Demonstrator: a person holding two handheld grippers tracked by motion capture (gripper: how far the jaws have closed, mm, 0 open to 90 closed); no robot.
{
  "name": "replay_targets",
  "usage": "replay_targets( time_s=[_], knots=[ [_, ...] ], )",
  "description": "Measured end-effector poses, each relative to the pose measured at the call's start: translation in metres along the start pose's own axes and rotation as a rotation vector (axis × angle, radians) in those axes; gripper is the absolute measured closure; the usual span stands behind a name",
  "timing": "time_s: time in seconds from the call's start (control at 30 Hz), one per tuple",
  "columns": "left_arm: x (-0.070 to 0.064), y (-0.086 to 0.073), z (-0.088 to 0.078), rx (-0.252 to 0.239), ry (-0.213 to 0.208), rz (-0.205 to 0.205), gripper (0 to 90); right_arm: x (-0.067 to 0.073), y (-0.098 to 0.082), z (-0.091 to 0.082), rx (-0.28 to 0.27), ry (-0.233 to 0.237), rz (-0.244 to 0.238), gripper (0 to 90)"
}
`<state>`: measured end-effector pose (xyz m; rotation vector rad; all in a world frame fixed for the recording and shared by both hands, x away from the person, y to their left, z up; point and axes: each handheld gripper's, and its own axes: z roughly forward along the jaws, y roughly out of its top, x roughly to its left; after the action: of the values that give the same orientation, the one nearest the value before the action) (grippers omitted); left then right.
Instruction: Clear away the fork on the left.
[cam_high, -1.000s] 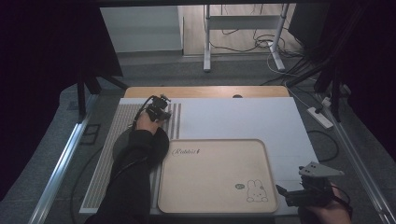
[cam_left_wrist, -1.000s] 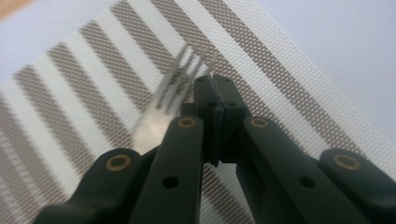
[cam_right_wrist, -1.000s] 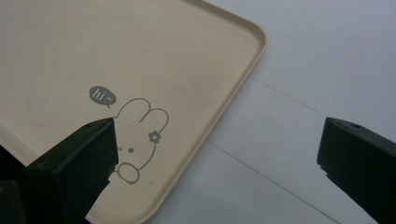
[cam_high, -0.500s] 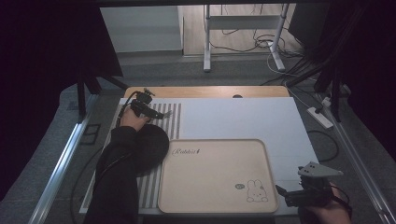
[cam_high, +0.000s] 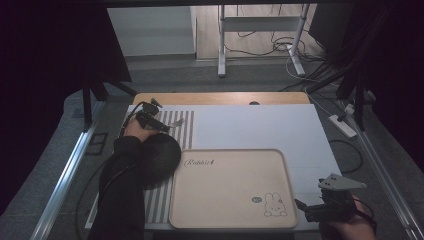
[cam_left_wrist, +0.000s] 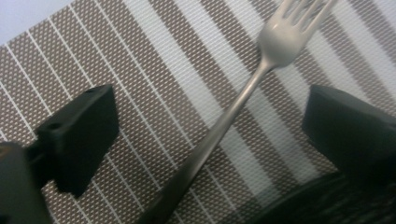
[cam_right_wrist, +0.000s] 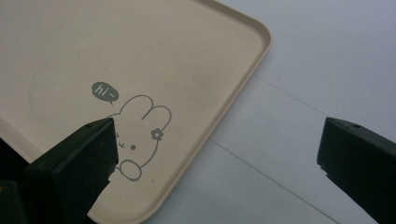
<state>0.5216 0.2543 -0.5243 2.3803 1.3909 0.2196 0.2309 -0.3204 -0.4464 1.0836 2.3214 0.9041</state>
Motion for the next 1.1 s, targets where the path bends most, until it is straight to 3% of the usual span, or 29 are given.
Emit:
replay_targets(
  time_s=[0.2, 0.23, 0.27, 0.33, 0.43, 0.67, 0.83, 0.9, 0.97, 1.07, 1.1],
  knots=[
    [0.001, -0.005, -0.004, -0.032, -0.017, 0.055, 31.9, 0.0, 0.0, 0.001, 0.001, 0.002, -0.005, 0.0],
    [0.001, -0.005, -0.004, -0.032, -0.017, 0.055, 38.1, 0.001, 0.0, 0.001, 0.002, 0.002, -0.006, 0.0],
    [0.0, -0.004, -0.006, -0.035, -0.031, 0.094, 47.7, 0.001, 0.0, 0.001, 0.002, 0.001, -0.009, 0.0],
    [-0.002, -0.003, -0.006, -0.033, -0.036, 0.114, 52.4, 0.001, 0.0, 0.0, 0.007, -0.003, -0.016, 0.0],
    [-0.005, -0.002, -0.007, -0.036, -0.032, 0.158, 75.6, 0.001, 0.0, 0.001, 0.009, -0.002, -0.015, 0.0],
    [-0.01, -0.002, -0.007, -0.034, -0.013, 0.256, 85.0, 0.001, 0.0, 0.001, 0.009, 0.0, -0.016, 0.0],
    [-0.014, -0.002, -0.007, -0.035, 0.009, 0.283, 86.5, 0.001, 0.0, 0.001, 0.008, 0.0, -0.015, 0.0],
    [-0.016, -0.002, -0.008, -0.027, 0.035, 0.312, 86.5, 0.001, 0.0, 0.001, 0.008, 0.0, -0.012, 0.0],
    [-0.018, -0.002, -0.01, -0.031, 0.089, 0.346, 86.6, 0.001, 0.0, 0.001, 0.008, 0.0, -0.011, 0.0],
    [-0.018, -0.002, -0.016, -0.054, 0.148, 0.352, 86.6, 0.001, 0.0, 0.001, 0.004, 0.004, -0.01, 0.0],
    [-0.017, -0.002, -0.018, -0.053, 0.148, 0.349, 86.6, 0.001, 0.0, 0.001, 0.005, 0.004, -0.009, 0.0]
  ],
)
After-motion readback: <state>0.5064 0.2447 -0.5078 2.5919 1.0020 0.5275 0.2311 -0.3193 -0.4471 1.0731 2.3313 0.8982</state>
